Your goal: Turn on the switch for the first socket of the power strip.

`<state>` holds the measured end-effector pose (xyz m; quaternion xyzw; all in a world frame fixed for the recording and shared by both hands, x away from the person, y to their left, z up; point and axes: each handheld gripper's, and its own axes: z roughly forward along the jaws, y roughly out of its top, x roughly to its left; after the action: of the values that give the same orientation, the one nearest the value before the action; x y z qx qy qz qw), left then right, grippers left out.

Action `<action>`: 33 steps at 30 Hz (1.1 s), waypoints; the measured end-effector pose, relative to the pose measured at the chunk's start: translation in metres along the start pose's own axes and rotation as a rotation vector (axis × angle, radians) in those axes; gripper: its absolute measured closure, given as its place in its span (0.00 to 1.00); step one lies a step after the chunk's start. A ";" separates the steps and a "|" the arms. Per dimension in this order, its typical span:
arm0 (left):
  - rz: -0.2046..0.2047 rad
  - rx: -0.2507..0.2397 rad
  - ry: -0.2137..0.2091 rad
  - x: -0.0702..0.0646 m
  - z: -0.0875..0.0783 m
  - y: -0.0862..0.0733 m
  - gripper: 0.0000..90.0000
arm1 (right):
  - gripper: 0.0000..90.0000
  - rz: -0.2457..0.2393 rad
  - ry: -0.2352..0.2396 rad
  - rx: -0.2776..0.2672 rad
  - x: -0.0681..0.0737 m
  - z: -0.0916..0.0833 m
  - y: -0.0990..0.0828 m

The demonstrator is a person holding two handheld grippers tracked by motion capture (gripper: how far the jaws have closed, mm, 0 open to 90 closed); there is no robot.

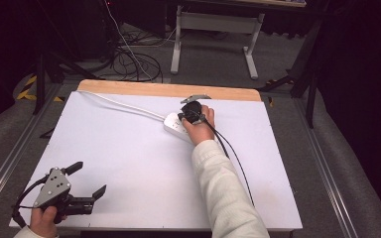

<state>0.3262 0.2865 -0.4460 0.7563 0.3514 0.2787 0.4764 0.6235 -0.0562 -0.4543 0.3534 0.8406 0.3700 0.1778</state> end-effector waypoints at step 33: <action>0.008 0.005 -0.002 -0.001 0.001 0.000 0.02 | 1.00 0.052 -0.027 -0.029 0.004 0.003 -0.006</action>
<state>0.3265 0.2856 -0.4462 0.7591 0.3487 0.2790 0.4737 0.6199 -0.0546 -0.4610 0.3776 0.8230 0.3819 0.1846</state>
